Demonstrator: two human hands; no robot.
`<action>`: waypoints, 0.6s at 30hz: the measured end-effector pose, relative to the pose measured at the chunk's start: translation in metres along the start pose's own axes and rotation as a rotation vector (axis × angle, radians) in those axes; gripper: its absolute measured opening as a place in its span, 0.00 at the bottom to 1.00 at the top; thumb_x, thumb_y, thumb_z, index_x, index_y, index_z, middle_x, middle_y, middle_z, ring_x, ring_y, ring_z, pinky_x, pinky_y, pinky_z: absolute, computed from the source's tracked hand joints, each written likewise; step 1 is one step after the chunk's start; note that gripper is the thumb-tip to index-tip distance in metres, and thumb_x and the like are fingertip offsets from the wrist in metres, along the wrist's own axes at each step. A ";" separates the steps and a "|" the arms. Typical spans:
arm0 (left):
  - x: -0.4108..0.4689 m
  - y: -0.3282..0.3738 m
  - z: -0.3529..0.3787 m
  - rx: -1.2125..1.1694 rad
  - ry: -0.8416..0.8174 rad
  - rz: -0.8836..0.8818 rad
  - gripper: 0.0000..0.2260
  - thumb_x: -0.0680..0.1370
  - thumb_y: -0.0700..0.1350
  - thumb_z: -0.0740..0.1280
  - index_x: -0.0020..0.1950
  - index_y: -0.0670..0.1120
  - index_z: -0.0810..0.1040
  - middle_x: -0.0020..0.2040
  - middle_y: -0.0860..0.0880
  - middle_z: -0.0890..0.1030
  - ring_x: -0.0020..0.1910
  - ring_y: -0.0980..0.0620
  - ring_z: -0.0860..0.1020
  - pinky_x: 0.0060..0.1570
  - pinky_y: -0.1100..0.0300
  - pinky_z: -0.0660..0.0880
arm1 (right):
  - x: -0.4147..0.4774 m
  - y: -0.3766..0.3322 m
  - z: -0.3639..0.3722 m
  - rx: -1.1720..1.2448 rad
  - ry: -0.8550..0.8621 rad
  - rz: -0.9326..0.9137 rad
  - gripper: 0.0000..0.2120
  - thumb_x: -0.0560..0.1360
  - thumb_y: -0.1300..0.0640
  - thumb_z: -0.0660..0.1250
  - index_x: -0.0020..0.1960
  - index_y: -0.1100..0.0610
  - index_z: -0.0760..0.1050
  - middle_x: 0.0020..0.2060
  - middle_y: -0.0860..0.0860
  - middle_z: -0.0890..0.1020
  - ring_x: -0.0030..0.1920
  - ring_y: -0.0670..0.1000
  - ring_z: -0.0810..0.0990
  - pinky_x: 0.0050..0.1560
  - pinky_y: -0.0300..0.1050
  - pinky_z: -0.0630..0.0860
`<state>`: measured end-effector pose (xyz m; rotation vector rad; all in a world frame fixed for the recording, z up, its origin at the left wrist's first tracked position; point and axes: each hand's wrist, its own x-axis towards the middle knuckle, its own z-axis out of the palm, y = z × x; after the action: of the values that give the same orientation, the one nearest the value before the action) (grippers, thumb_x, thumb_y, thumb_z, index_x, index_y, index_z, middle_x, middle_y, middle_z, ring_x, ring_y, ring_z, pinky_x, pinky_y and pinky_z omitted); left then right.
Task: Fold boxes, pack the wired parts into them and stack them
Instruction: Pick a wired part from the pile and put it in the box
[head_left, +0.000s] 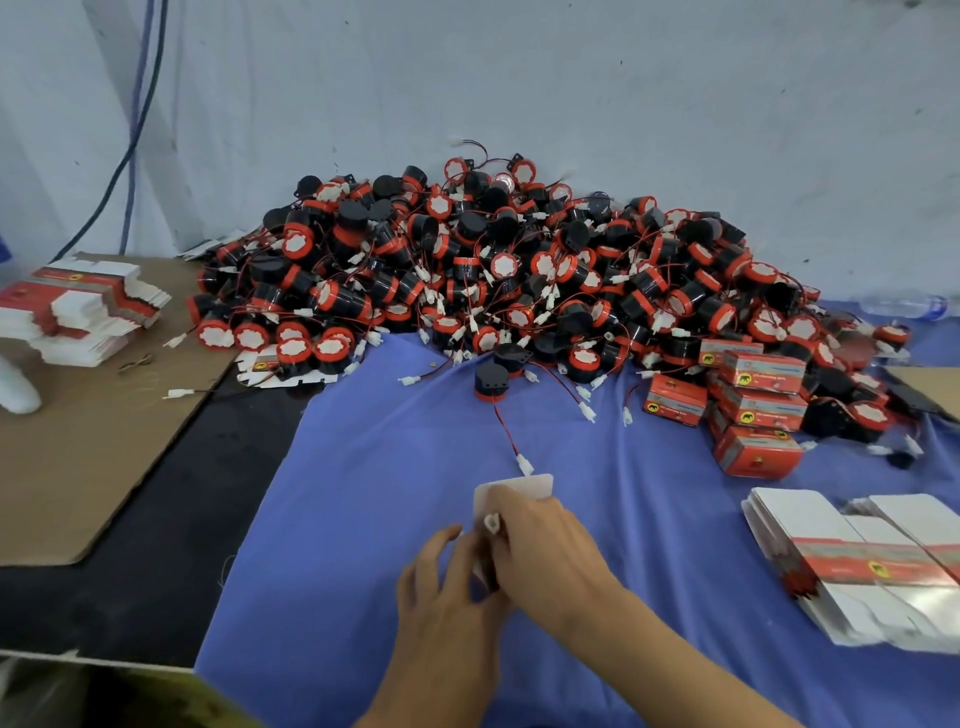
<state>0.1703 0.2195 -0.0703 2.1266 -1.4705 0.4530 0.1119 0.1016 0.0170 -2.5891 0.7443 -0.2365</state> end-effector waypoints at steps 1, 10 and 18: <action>0.000 0.001 0.002 -0.044 -0.003 -0.050 0.41 0.55 0.40 0.78 0.63 0.61 0.68 0.68 0.48 0.69 0.66 0.41 0.68 0.50 0.47 0.75 | -0.001 0.001 0.003 -0.039 -0.020 -0.013 0.05 0.73 0.58 0.58 0.46 0.50 0.70 0.43 0.46 0.78 0.38 0.51 0.73 0.36 0.45 0.66; -0.007 -0.007 0.011 -0.193 0.114 0.039 0.37 0.69 0.36 0.71 0.70 0.64 0.63 0.74 0.47 0.66 0.72 0.44 0.65 0.64 0.55 0.72 | -0.002 0.018 0.002 -0.029 -0.188 -0.138 0.16 0.77 0.49 0.55 0.33 0.53 0.67 0.34 0.44 0.76 0.44 0.45 0.70 0.42 0.44 0.65; -0.015 -0.027 -0.006 -0.655 0.103 -0.224 0.20 0.74 0.36 0.62 0.55 0.58 0.83 0.75 0.54 0.70 0.73 0.55 0.70 0.70 0.57 0.70 | 0.006 0.016 0.000 -0.041 -0.188 -0.057 0.07 0.71 0.59 0.64 0.35 0.54 0.76 0.34 0.49 0.81 0.35 0.50 0.74 0.36 0.45 0.72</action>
<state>0.1903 0.2421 -0.0794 1.6778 -1.1030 -0.0130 0.1096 0.0858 0.0098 -2.6282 0.6148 0.0061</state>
